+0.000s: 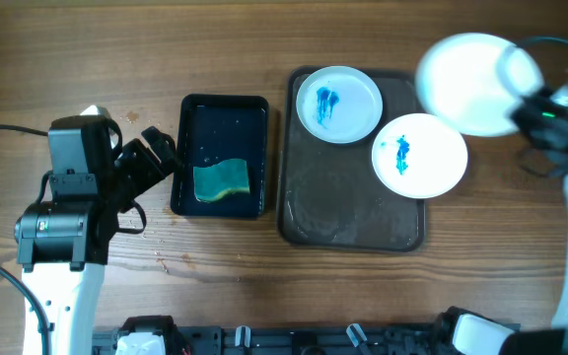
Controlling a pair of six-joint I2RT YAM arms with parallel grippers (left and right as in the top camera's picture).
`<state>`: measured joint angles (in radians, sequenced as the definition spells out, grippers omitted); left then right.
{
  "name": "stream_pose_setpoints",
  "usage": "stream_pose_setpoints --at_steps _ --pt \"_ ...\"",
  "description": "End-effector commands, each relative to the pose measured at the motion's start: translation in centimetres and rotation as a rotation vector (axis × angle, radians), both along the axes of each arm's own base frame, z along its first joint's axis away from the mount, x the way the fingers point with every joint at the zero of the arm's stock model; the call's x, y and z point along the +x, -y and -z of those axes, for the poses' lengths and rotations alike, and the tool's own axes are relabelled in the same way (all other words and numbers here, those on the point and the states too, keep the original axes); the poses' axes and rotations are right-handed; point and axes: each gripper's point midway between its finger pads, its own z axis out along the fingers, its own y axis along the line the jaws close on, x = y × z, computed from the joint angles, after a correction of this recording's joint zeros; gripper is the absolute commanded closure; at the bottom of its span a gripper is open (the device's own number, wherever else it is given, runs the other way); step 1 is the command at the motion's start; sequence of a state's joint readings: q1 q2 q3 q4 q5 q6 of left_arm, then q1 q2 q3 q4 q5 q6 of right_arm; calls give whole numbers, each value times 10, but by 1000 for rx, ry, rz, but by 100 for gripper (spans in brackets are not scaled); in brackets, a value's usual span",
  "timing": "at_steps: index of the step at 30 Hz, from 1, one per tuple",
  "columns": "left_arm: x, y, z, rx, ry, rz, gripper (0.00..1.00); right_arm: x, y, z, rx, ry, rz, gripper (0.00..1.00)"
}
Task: Clean dirty plates on tray and stack at the side
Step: 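Place the cleaned plate on the table right of the brown tray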
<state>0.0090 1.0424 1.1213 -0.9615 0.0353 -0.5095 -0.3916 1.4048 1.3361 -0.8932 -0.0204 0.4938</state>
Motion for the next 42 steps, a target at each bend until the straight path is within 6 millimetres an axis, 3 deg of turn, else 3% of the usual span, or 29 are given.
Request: stream_pose_setpoints --at_steps 1,4,6,9,14,17,19,21,25,28,31,36,38,41,42 --pt "2 -1 -6 -1 16 5 0 -38 73 59 49 -178 203 96" --pt "2 -1 -6 -1 16 5 0 -62 101 107 138 -304 300 96" --pt "2 -1 -6 -1 16 5 0 -73 104 138 189 -400 290 96" --pt "2 -1 -6 -1 16 5 0 -81 90 177 261 -530 250 96" --pt "2 -1 -6 -1 16 5 0 -90 55 205 241 -653 146 96" --pt "2 -1 -6 -1 16 5 0 -92 44 210 210 -692 138 94" --pt "2 -1 -6 -1 16 5 0 -87 41 206 205 -675 124 62" --pt "2 -1 -6 -1 16 5 0 -73 37 193 204 -597 70 54" --pt "2 -1 -6 -1 16 5 0 -17 3 136 250 -236 -259 45" --pt "2 -1 -6 -1 16 5 0 2 -17 104 259 -75 -402 36" --pt "2 -1 -6 -1 16 5 0 8 -24 116 218 -98 -439 36" --pt "2 -1 -6 -1 16 5 0 19 -67 157 191 -132 -597 36" --pt "2 -1 -6 -1 16 5 0 16 -67 176 119 -224 -587 40" --pt "2 -1 -6 -1 16 5 0 6 -50 195 -4 -369 -489 45" --pt "2 -1 -6 -1 16 5 0 2 -43 199 -40 -409 -454 61"
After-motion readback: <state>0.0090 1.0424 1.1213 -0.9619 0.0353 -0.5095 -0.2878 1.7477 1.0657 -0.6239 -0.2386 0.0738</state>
